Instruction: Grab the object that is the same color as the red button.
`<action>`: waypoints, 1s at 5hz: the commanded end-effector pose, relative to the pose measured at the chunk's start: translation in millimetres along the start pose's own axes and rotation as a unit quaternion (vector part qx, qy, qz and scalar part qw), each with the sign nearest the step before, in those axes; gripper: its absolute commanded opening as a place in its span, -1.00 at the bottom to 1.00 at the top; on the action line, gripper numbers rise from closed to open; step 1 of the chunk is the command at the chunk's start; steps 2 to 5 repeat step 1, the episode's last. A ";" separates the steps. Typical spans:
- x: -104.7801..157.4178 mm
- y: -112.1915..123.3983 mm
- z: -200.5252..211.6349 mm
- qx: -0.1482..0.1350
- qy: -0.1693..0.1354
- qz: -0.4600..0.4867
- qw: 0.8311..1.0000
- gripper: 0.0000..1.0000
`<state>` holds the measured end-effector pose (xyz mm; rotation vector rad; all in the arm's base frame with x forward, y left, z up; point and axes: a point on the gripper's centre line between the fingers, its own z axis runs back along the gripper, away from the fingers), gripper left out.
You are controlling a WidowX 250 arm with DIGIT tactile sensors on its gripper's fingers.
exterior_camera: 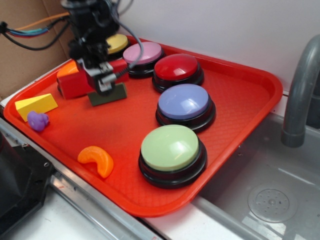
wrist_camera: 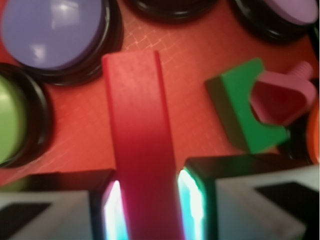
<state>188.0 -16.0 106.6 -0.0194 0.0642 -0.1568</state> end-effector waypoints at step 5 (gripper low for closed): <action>-15.2 21.8 49.1 0.018 -0.035 0.087 0.995 -1.00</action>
